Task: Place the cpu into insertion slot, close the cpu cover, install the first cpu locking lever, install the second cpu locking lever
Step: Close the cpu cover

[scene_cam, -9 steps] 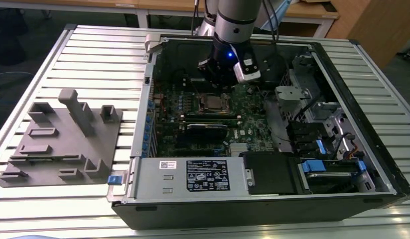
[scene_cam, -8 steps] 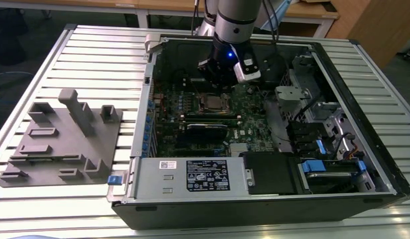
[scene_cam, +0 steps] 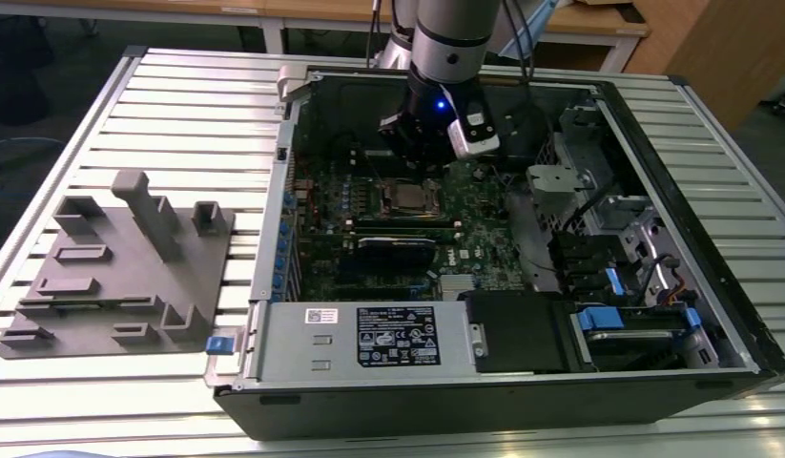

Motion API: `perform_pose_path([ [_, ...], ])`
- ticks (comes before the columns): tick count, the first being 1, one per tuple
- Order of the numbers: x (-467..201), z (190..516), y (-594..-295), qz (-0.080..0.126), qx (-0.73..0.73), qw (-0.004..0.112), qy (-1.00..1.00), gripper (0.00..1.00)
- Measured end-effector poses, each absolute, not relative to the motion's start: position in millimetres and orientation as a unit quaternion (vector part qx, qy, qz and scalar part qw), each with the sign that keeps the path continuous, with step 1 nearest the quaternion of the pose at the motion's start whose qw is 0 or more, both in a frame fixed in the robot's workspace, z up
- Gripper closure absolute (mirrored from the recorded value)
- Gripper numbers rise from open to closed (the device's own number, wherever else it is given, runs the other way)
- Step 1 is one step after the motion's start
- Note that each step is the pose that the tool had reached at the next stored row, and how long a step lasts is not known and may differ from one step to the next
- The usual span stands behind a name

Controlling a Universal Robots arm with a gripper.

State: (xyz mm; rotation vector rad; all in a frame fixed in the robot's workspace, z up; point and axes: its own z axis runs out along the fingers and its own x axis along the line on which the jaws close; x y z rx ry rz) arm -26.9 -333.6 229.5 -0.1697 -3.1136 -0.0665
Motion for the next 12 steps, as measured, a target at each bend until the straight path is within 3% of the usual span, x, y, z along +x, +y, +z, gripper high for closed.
perform_pose_path([
  [12, -27.0, 233.6, -333.6, -0.021, -0.054, 0.011, -0.998, 0.89],
])
